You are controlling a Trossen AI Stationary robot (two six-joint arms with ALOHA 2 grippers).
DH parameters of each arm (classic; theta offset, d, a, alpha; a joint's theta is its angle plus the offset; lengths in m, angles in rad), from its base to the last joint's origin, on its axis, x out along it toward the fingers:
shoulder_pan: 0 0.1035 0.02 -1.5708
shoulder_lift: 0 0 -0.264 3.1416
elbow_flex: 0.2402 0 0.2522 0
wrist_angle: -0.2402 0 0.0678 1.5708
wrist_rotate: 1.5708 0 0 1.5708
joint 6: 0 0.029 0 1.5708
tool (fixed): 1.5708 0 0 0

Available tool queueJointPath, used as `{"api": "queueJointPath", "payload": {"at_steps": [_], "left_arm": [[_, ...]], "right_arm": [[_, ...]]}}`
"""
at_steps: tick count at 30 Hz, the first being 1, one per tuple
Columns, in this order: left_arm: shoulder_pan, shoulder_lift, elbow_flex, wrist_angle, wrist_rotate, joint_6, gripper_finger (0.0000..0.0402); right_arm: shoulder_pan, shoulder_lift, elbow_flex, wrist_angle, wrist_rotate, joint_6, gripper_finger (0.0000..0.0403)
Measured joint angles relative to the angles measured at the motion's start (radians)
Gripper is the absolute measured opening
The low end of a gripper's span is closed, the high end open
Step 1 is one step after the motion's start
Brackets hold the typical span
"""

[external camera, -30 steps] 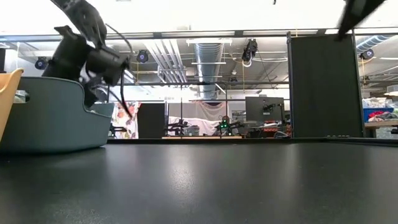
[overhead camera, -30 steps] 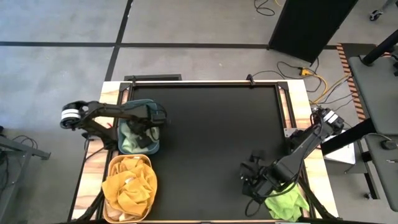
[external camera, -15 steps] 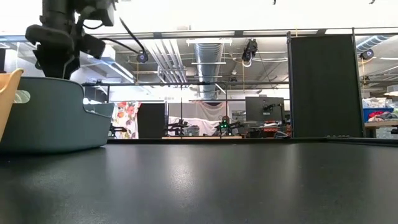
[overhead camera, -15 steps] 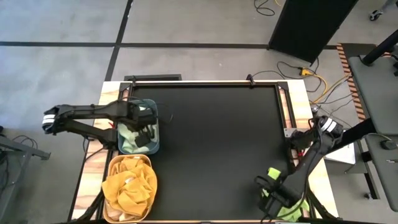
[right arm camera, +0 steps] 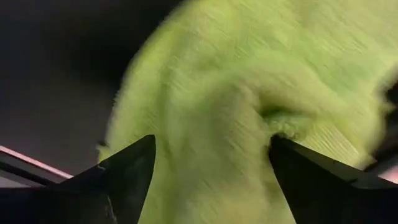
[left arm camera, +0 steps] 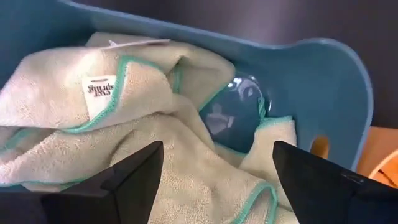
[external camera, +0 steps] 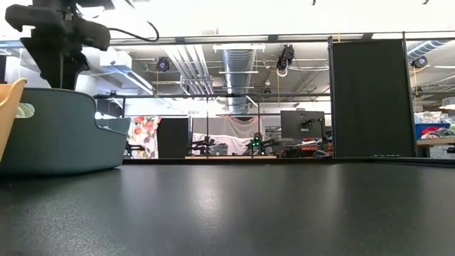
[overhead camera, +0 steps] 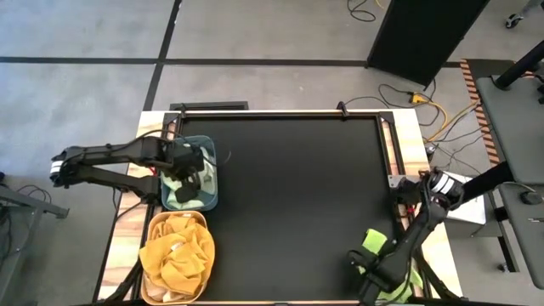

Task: Sort towels by color in basket
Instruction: Put the green microfiber towel into the blue bin

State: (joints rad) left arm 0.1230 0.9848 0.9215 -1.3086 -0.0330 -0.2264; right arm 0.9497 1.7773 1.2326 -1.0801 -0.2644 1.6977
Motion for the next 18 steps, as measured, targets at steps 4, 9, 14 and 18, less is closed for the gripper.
{"api": "queueJointPath", "payload": {"at_steps": [4,9,14,18], "left_arm": [[0.000,-0.019,0.000,0.098,0.000,0.000,0.0287],[-0.007,-0.017,0.000,0.352,0.040,0.008,0.0287],[-0.033,0.028,0.000,0.632,0.046,0.038,0.0287],[-0.072,0.092,0.000,0.818,0.046,0.090,0.0287]], "right_arm": [[-0.028,0.022,-0.029,0.033,0.074,-0.113,0.0291],[-0.108,0.026,-0.059,0.052,0.330,-0.304,0.0282],[-0.217,0.025,-0.073,0.149,0.730,-0.551,0.0274],[-0.300,0.025,-0.066,0.284,1.037,-0.748,0.0270]]}}
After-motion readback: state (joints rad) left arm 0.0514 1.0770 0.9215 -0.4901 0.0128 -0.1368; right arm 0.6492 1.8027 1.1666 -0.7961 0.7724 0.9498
